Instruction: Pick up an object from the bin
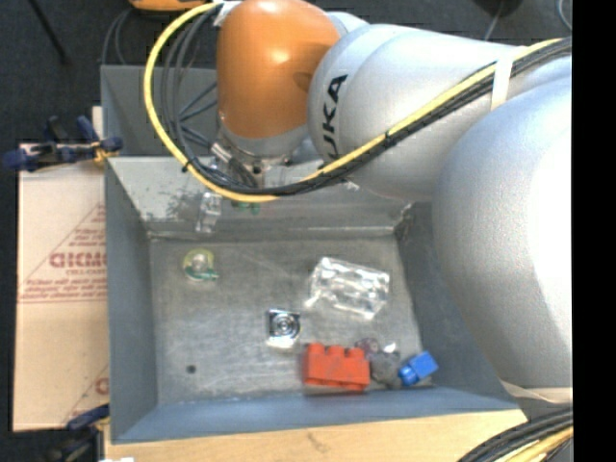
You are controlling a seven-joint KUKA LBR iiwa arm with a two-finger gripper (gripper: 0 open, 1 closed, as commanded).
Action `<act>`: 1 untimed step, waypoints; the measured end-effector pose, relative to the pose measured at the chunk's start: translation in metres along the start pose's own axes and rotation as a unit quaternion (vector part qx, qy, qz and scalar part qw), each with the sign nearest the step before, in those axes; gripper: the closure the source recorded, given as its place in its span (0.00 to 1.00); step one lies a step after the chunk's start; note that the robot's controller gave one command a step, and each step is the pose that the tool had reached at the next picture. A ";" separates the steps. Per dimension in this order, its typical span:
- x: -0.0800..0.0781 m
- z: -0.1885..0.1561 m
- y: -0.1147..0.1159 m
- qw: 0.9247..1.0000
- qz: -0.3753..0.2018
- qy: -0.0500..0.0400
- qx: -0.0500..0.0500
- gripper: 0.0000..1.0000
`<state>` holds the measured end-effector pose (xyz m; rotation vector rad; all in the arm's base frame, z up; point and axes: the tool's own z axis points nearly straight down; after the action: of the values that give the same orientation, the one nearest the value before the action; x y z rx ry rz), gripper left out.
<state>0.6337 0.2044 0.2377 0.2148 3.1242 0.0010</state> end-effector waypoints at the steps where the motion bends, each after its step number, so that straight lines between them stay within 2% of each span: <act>1: 0.000 0.004 0.001 1.000 -0.001 0.002 0.001 0.00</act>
Offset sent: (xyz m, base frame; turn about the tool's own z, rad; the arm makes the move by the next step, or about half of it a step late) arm 0.0000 0.0000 0.0000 0.0000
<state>0.6336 0.2051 0.2334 0.2135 3.1288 -0.0020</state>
